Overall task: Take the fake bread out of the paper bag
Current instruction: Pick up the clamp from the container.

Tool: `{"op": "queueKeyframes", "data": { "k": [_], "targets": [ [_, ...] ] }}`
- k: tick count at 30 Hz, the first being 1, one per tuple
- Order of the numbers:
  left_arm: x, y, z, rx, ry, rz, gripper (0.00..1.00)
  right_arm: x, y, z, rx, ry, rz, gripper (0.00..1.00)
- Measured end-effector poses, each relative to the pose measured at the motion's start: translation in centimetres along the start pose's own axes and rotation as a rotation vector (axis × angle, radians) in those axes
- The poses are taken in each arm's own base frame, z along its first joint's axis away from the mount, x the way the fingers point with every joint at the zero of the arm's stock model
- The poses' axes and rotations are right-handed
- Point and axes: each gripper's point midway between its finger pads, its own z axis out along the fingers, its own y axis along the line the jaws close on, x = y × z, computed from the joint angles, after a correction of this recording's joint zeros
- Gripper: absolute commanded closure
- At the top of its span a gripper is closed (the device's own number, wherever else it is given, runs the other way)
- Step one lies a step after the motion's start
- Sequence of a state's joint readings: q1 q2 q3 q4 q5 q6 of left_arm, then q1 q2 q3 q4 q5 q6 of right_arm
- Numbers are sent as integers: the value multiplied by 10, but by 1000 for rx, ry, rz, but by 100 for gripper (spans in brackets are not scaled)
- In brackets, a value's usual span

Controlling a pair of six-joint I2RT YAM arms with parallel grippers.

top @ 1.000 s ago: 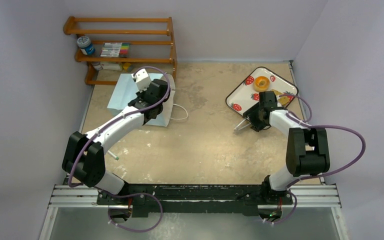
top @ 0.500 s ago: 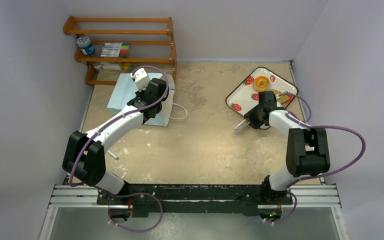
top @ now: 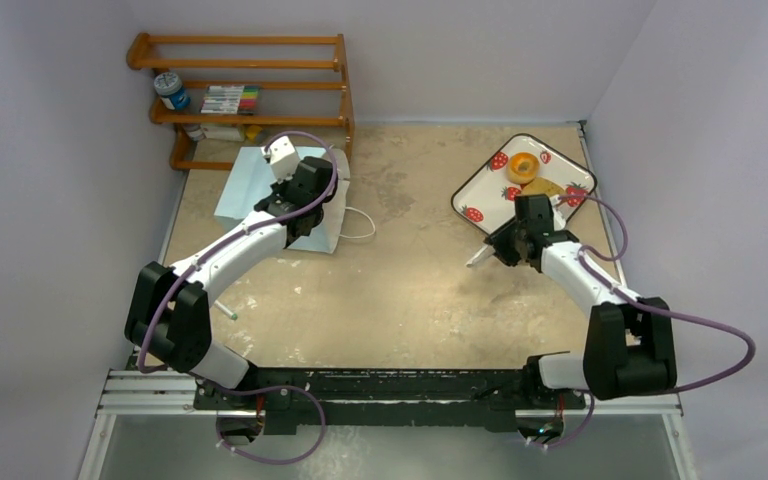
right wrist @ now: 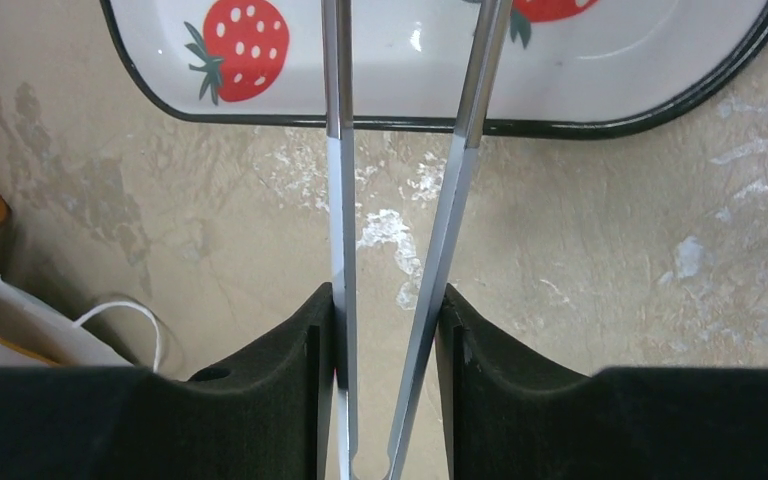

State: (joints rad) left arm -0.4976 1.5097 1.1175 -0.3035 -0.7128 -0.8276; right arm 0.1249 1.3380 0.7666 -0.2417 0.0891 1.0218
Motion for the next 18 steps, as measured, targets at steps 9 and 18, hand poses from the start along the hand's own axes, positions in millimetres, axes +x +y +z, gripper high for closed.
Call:
{"op": "queueKeyframes", "data": {
  "k": [9,18],
  "targets": [
    [1,0,0,0,5,4,100,15,-3,-15,-33,14,57,61],
    [1,1,-1,-1,7,8,100,41,15,-34,-92,62,44,61]
  ]
}}
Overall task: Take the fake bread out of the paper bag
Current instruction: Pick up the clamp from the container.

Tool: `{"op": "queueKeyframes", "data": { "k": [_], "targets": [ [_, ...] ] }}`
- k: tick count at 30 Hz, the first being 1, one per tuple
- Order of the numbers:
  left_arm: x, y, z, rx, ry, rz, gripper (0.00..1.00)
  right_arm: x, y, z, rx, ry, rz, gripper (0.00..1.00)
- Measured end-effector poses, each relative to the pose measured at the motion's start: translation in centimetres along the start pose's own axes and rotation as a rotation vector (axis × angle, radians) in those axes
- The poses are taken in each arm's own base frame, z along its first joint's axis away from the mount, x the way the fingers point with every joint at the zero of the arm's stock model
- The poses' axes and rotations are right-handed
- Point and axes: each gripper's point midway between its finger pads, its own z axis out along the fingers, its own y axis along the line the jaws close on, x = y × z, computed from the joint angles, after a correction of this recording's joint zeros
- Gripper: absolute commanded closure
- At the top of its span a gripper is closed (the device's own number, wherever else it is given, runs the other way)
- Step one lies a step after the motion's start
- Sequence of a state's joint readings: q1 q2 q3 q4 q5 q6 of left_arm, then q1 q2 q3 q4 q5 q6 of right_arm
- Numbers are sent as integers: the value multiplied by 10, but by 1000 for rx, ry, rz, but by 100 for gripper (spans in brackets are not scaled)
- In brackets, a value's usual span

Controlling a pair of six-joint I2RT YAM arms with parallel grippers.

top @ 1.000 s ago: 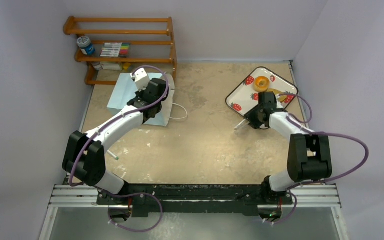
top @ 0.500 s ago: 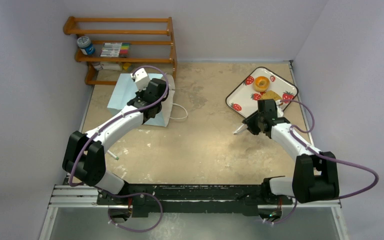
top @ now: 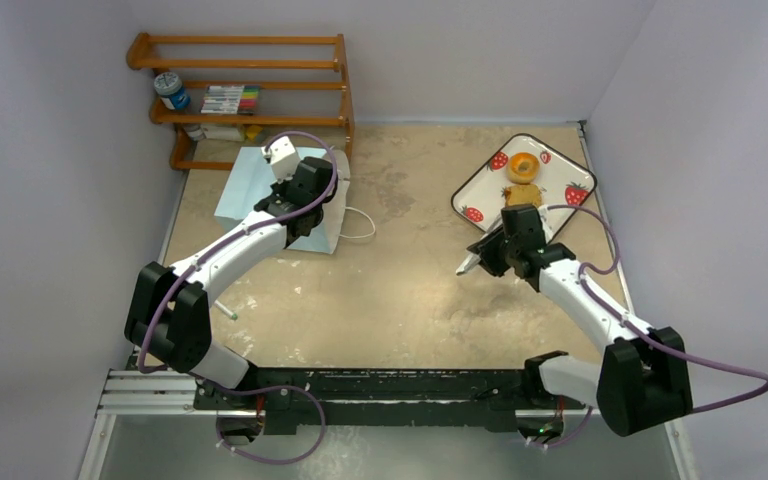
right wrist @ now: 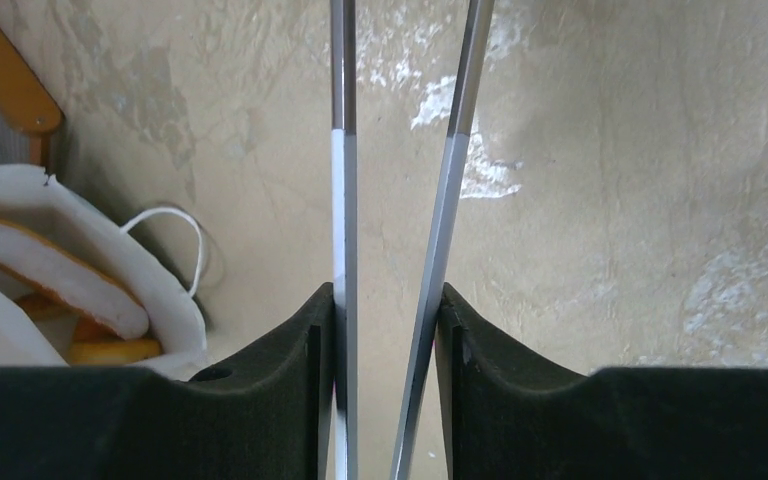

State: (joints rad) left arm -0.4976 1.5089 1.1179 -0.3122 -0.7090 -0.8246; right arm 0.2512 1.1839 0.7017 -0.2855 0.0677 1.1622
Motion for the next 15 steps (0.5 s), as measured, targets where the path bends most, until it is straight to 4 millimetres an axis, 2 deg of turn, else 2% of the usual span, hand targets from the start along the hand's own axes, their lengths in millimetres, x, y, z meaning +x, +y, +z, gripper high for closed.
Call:
{"op": "queueKeyframes", "data": {
  "k": [15],
  "targets": [
    [1,2,-2,-1,11,13,100,36,2,-21,-53,43,-60,68]
  ]
}}
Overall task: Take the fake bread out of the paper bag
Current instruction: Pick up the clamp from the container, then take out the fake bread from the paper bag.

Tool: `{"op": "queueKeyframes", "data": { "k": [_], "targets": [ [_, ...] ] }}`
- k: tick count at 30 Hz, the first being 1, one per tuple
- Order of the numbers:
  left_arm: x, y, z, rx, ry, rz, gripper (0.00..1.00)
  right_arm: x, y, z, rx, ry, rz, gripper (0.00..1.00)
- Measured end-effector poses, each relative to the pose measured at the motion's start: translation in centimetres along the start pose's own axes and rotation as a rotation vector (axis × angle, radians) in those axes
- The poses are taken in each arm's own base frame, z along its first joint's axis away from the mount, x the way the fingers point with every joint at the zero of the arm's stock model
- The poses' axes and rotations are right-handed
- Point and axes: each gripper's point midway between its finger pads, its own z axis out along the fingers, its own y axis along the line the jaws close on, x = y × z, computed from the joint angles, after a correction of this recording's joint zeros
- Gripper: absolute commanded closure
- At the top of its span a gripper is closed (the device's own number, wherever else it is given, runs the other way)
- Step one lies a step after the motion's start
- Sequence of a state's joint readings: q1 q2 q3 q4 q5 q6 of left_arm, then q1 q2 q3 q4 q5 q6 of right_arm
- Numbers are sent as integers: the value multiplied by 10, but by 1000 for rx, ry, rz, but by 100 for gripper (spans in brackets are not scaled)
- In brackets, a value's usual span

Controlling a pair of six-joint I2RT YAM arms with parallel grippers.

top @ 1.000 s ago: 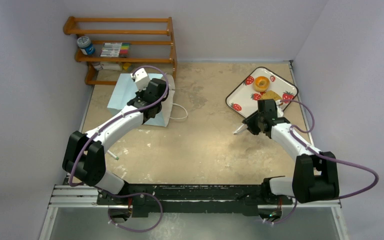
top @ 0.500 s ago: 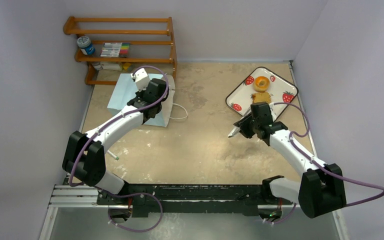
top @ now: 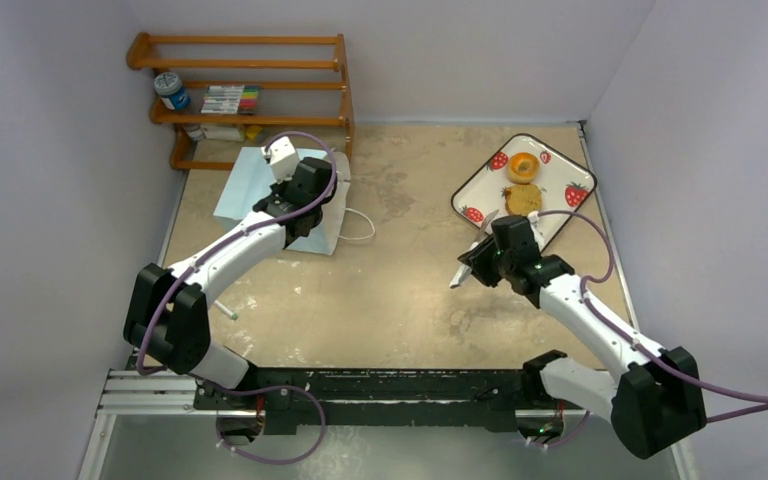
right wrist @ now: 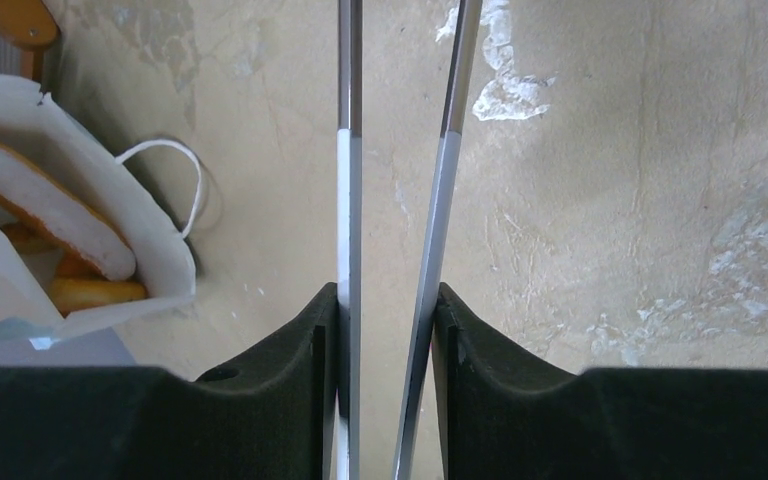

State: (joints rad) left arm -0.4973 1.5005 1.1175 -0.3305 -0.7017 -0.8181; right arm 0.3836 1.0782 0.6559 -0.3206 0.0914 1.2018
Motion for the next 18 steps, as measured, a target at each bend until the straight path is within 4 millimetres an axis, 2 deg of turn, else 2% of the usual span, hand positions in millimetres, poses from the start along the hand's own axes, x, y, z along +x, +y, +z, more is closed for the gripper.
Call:
{"op": "queueKeyframes", "data": {
  "k": [6,13,18],
  "targets": [
    [2,-1,0,16,13,28,100,10,11,-8,-43,3,-116,69],
    [12,-5,-1,69,55,91,100,31,51,-12,-157,32,-386,71],
    [18,-11,-3,120,90,139,100,54,75,-8,-221,75,-608,70]
  ]
}}
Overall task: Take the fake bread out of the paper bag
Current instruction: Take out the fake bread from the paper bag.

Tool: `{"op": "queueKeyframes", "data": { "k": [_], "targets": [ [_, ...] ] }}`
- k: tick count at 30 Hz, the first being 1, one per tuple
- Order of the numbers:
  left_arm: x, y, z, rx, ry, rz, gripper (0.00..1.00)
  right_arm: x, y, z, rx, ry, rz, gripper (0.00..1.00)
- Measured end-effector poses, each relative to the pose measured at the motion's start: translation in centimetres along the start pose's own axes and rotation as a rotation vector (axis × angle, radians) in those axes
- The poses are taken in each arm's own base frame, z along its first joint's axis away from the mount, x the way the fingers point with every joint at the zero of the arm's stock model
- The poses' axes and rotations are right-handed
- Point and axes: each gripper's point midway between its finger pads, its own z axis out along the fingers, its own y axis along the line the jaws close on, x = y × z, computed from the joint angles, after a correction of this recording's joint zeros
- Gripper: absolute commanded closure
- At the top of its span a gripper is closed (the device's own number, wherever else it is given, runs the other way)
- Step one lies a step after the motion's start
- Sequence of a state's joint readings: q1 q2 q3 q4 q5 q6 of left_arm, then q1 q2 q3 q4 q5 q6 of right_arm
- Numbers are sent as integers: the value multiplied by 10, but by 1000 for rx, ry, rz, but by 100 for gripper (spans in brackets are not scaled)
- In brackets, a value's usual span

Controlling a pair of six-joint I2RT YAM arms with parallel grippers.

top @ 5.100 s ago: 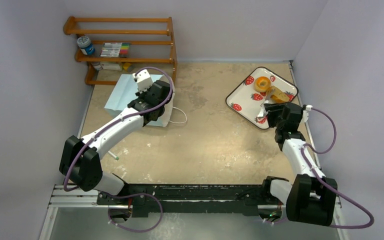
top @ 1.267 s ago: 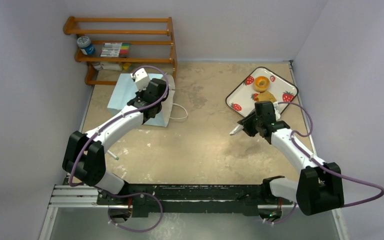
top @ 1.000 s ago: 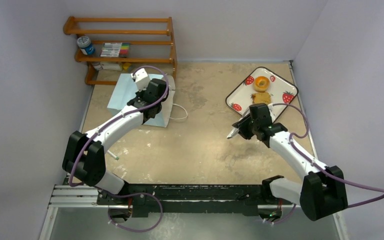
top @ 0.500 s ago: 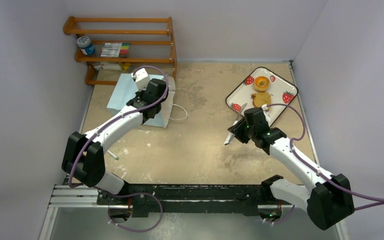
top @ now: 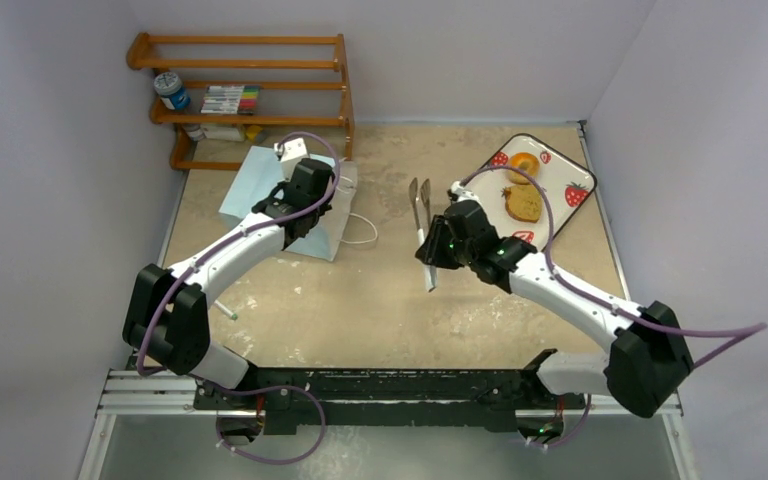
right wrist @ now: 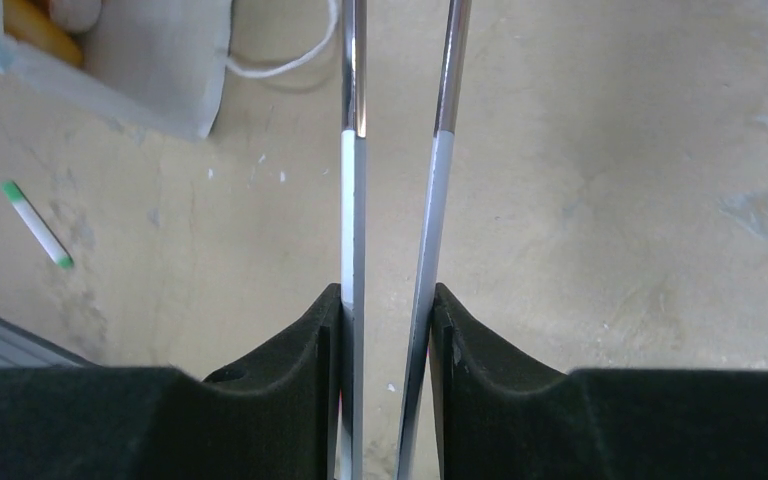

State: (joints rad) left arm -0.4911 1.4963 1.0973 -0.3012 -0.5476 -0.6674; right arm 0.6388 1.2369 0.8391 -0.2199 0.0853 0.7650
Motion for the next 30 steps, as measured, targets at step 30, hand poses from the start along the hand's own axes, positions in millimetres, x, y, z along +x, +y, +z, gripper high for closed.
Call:
{"op": "queueKeyframes", "data": {
  "k": [30],
  "targets": [
    [1,7,-42,110,80,161,100,80,111,32,-516,260,-310,69]
  ]
}}
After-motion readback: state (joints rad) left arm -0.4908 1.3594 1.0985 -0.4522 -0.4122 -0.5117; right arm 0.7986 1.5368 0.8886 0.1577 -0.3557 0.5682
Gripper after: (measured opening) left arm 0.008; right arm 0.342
